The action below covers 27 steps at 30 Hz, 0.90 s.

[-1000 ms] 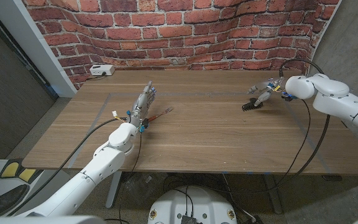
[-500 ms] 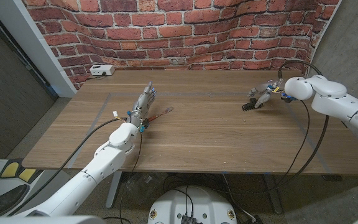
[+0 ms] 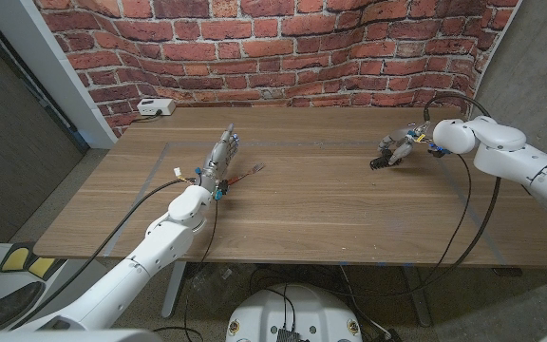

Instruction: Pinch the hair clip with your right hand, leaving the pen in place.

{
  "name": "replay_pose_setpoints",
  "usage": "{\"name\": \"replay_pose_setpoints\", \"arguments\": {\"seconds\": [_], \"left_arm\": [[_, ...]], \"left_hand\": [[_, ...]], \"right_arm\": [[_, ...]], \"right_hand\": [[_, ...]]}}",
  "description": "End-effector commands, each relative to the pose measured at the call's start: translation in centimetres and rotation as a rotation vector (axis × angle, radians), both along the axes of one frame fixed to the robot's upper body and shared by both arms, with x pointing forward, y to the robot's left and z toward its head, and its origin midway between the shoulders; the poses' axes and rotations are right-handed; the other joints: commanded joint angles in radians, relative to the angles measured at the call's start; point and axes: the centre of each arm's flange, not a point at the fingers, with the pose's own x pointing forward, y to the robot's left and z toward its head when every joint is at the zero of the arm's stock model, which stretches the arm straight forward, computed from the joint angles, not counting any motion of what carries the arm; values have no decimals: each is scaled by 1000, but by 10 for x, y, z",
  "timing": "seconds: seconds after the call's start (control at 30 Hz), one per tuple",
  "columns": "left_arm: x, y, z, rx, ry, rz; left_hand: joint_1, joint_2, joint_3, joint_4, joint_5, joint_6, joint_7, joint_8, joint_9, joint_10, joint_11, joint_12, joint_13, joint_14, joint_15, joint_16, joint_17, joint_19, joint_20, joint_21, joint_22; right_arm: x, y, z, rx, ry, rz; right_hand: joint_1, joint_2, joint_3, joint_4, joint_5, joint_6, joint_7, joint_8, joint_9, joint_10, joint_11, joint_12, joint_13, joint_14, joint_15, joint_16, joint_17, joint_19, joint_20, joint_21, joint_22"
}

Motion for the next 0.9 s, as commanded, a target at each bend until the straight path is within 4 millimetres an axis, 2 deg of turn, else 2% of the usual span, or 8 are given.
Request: {"name": "replay_pose_setpoints", "arguments": {"seconds": [0.03, 0.27, 0.6, 0.9], "left_arm": [[3, -2, 1, 5, 4, -4], [4, -3, 0, 5, 8, -8], [4, -4, 1, 11, 9, -8], [4, -6, 3, 14, 9, -17]], "left_hand": [[-4, 2, -5, 1, -4, 10, -2, -2, 1, -1, -5, 1, 4, 2, 3, 0, 4, -4, 10, -2, 5], [-3, 3, -6, 2, -5, 9, -3, -3, 1, -1, -6, 0, 4, 1, 3, 0, 4, -4, 10, -4, 6], [-3, 4, -7, 2, -6, 10, -2, -3, 2, -1, -6, 0, 4, 0, 2, 0, 4, -4, 10, -6, 6], [-2, 5, -9, 2, -6, 9, -3, -4, 2, -2, -4, 0, 4, 0, 1, 0, 4, -7, 11, -10, 6]], "right_arm": [[1, 0, -1, -4, -37, 13], [0, -1, 0, -2, -60, 19], [1, -3, -3, 3, -65, 23], [-8, 1, 1, -12, -99, 38]], "right_hand": [[14, 3, -3, 8, 2, 37, -5, 14, 3, 39, -5, 11, -1, 42, -16, 10, 2, 32, -27, 12, 6], [16, 9, -10, 12, -3, 114, -27, 36, 2, 107, -15, 23, -2, 118, -41, 14, 1, 65, -25, 18, 6], [24, 13, -7, 9, -3, 130, -29, 37, 2, 129, -18, 24, -3, 144, -45, 13, 0, 83, -24, 23, 7], [26, 15, -6, 10, -3, 156, -30, 43, 1, 149, -18, 25, -4, 168, -52, 11, 0, 98, -20, 26, 7]]}}
